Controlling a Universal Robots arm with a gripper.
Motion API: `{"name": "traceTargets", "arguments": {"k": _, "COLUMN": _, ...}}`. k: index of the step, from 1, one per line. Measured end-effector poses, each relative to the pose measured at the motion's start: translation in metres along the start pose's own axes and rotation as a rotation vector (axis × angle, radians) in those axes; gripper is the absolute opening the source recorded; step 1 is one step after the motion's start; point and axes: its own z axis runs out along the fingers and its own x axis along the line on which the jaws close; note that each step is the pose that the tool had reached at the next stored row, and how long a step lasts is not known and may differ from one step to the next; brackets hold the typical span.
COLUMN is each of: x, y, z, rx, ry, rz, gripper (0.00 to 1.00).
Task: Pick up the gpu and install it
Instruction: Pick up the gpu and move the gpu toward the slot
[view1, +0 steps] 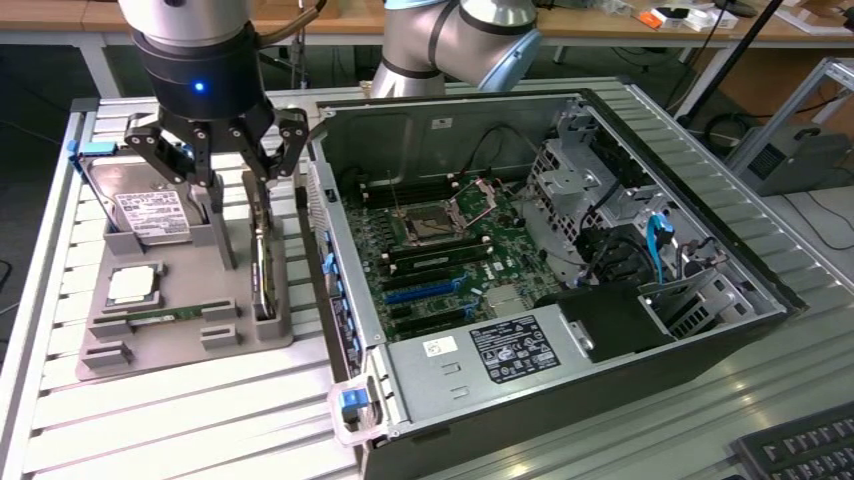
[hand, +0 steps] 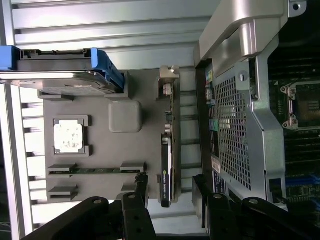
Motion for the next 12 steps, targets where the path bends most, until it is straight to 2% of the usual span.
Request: {"name": "traceTargets", "arguments": {"k": 12, "x": 0.0001, "y": -0.0001, "z": 0.0034, "rx": 0.0000, "ry": 0.0000, "rz": 0.000, "gripper": 0.48}}
